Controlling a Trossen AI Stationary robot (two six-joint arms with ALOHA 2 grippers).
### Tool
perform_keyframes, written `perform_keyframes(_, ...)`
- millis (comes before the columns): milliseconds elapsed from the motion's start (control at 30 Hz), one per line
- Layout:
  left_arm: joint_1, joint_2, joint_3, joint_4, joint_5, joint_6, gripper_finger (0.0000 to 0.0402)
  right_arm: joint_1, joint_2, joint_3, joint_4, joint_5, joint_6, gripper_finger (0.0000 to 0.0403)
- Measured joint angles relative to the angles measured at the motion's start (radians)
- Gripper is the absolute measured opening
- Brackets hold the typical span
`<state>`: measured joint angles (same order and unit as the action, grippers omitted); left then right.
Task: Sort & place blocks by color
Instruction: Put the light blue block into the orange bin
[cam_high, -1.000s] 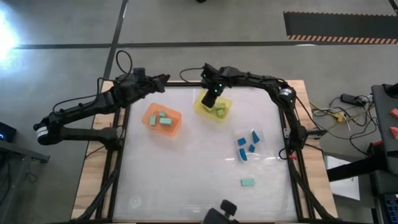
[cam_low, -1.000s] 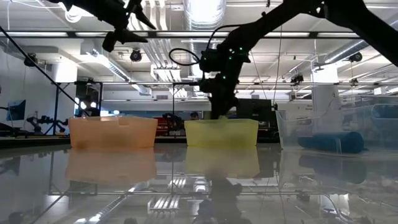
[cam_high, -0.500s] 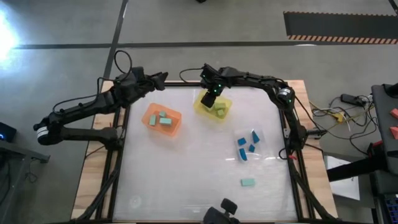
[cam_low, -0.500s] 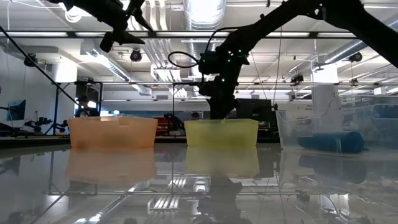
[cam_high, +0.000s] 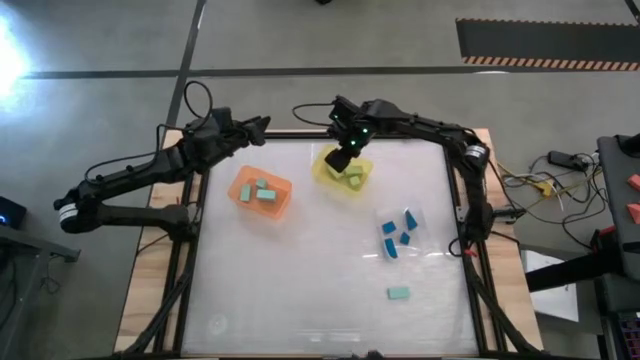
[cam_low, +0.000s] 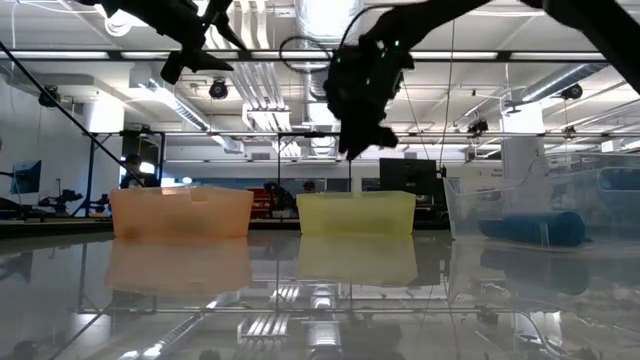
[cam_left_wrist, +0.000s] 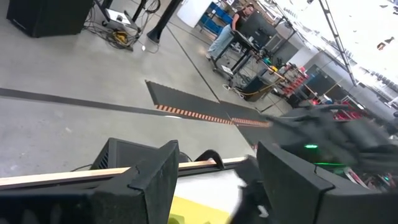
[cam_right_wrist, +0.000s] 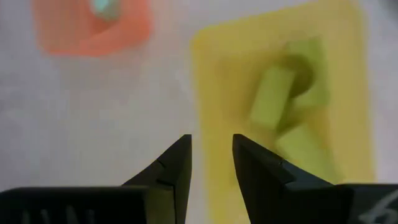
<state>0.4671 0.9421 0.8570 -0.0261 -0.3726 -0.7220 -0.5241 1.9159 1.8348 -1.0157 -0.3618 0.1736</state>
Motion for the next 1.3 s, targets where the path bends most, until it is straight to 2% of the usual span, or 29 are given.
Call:
perform_keyframes(167,0.0,0.0,0.0,0.0,0.033,-0.001,0.02,0.064,-0.098,-0.002,-0.093,-0.015,0.111,0.0093)
perform_keyframes(400,0.0,0.0,0.0,0.0,0.084,0.002,0.02,0.212,-0.206,-0.004,-0.232,-0.016,0.242,0.0082)
perform_keyframes(700,0.0,0.0,0.0,-0.001,0.13,0.004,0.02,0.456,-0.263,-0.008,-0.327,-0.005,0.519,0.01)
perform_keyframes(800,0.0,0.0,0.0,0.0,0.137,0.005,0.02,0.544,-0.265,-0.01,-0.355,0.011,0.454,0.0118)
perform_keyframes(900,0.0,0.0,0.0,-0.001,0.144,0.005,0.02,0.655,-0.266,-0.013,-0.409,0.108,0.318,0.0137)
perform_keyframes(1033,0.0,-0.004,0.0,0.0,0.179,0.005,0.02,0.821,-0.284,-0.043,-0.427,0.158,0.168,0.0159)
perform_keyframes(1133,-0.002,-0.006,0.0,0.0,0.215,0.004,0.02,0.906,-0.318,-0.112,-0.36,0.189,0.164,0.0171)
perform_keyframes(1300,-0.005,-0.009,0.0,0.0,0.264,-0.004,0.02,1.011,-0.376,-0.301,-0.232,0.281,0.234,0.0178)
